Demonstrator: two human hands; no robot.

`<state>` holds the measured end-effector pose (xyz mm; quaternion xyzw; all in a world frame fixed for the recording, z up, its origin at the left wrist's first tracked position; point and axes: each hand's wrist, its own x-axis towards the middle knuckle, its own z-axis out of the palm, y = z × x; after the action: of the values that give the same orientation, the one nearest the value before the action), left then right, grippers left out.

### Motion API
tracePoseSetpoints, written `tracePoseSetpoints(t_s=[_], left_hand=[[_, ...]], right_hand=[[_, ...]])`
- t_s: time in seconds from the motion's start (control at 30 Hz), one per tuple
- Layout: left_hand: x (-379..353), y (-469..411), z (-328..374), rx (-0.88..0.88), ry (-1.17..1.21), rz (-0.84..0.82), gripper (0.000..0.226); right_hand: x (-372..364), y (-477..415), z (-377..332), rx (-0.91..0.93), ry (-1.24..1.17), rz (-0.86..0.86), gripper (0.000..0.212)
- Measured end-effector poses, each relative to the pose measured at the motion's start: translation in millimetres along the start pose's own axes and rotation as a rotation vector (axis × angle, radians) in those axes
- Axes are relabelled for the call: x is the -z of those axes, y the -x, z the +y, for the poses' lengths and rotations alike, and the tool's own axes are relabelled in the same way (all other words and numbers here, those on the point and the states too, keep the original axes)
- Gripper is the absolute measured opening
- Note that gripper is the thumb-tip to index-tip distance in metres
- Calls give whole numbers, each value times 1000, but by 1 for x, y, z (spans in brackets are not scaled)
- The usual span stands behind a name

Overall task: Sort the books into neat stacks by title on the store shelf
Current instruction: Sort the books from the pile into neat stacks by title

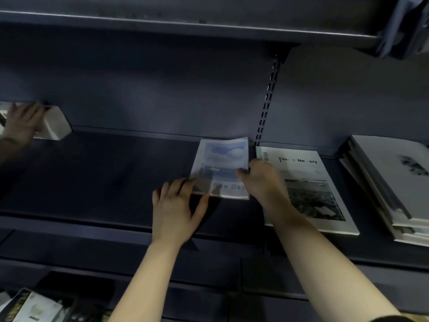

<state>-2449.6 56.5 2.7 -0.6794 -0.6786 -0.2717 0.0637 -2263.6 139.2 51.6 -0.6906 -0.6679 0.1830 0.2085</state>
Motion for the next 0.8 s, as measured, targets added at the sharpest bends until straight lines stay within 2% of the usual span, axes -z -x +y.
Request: tracePoseSetpoints(t_s=[0.47, 0.8], left_hand=[[2, 2, 1, 18, -4, -10, 53], [2, 2, 1, 22, -4, 1, 54]], right_hand=[[-7, -11, 0, -5, 67, -1, 35], [-9, -8, 2, 26, 139, 59, 38]])
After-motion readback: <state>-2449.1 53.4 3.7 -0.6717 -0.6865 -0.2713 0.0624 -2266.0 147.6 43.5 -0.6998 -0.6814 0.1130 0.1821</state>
